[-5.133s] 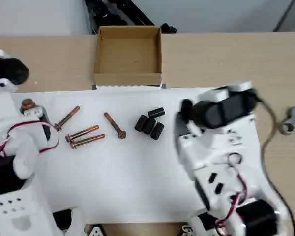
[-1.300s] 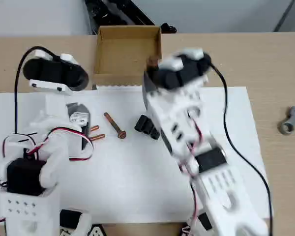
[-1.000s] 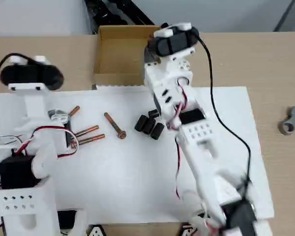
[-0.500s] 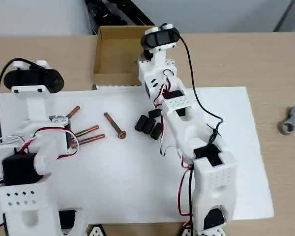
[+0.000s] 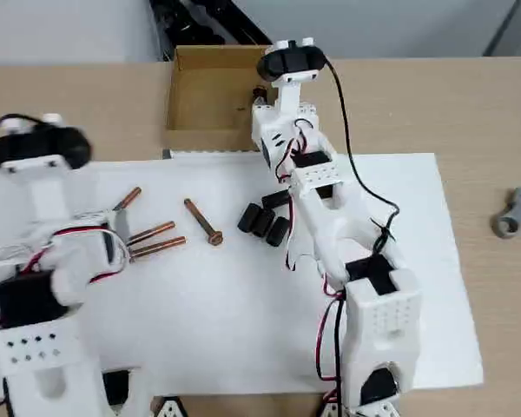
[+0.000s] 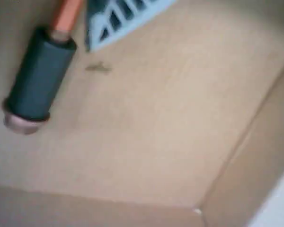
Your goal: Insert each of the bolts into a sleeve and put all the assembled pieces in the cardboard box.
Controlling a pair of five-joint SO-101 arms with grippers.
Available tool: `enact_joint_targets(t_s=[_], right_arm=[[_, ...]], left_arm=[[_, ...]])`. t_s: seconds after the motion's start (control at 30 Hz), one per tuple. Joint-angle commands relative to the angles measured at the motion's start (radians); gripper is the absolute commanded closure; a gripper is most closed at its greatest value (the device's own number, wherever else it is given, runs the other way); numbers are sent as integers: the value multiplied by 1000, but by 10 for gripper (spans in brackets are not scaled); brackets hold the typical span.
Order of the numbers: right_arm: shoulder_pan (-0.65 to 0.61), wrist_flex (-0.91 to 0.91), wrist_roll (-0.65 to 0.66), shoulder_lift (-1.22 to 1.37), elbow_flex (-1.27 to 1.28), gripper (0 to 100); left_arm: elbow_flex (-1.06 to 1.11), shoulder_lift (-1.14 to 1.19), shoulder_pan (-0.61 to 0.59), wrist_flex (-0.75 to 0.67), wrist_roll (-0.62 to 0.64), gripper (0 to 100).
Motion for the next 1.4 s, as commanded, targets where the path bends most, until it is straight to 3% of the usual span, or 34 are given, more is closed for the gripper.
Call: enact_joint_targets(t_s=[0.0, 0.1, 0.27, 0.47, 0.93, 1.37], right_arm=[[15, 137, -11, -182, -51, 868], [13, 260, -11, -286, -49, 868], [8, 461, -11, -423, -49, 869], [8, 679, -11, -539, -49, 869], [8, 935, -14, -657, -48, 869], [8, 1021, -14, -742, -46, 869]], left_arm=[[-5, 18, -25, -12, -37, 796], [-8, 106, -25, -17, -25, 797], [-13, 305, -35, -80, 121, 794], [-88, 526, -48, -140, 115, 794], [-568, 1080, -51, -37, -448, 827], [-742, 1389, -58, -23, -652, 846]])
